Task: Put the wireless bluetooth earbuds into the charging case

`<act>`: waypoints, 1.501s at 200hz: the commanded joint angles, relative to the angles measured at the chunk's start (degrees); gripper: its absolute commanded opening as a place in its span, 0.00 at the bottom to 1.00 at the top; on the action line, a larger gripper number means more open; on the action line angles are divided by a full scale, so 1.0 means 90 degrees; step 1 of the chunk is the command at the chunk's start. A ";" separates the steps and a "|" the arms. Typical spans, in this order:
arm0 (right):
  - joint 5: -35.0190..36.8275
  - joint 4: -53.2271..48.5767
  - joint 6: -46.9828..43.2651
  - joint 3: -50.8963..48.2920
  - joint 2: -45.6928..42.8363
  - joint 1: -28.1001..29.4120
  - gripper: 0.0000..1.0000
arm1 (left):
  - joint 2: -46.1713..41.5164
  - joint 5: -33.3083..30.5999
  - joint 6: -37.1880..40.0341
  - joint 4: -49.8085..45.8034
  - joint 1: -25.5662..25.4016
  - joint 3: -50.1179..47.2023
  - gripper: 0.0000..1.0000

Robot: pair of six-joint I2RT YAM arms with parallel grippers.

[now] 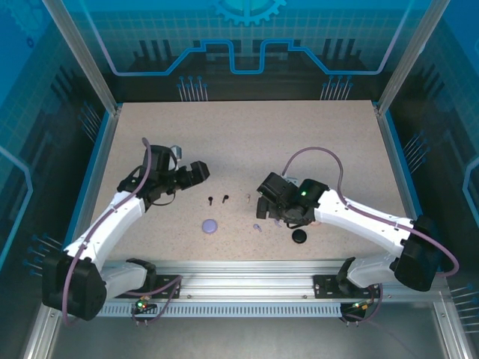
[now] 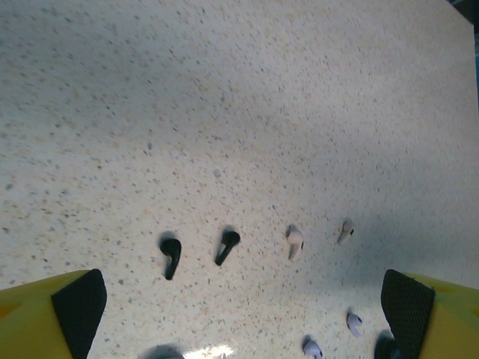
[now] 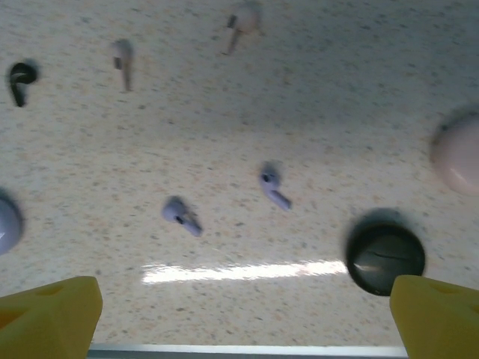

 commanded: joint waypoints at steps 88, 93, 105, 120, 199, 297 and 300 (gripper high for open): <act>-0.0979 -0.0388 -0.0769 -0.1910 -0.1876 -0.1917 1.00 | 0.0200 -0.0493 -0.0225 0.0385 -0.0637 0.0048 0.99; -0.1013 -0.0387 -0.0842 -0.1888 -0.1836 -0.1956 1.00 | 0.0185 -0.0500 -0.0188 0.0395 -0.0637 0.0073 0.99; -0.1063 -0.0369 -0.0967 -0.1805 -0.1662 -0.1990 1.00 | 0.0199 -0.0490 -0.0090 0.0430 -0.0637 0.0137 0.99; -0.1126 -0.0302 -0.1081 -0.1720 -0.1400 -0.1992 1.00 | 0.0256 -0.0622 -0.0088 0.0379 -0.0634 0.0294 0.99; -0.1159 -0.0089 -0.0981 -0.1803 -0.1031 -0.1886 1.00 | 0.0555 0.0241 -0.0545 0.0360 0.0125 0.0593 0.99; -0.1153 0.0294 -0.1030 -0.1676 0.0154 -0.1427 0.85 | 0.0817 0.0304 -0.0513 0.0112 0.0125 0.0735 0.99; -0.1129 0.0300 -0.1021 -0.1669 0.0177 -0.1415 0.84 | 0.0827 0.0319 -0.0504 0.0111 0.0130 0.0739 0.99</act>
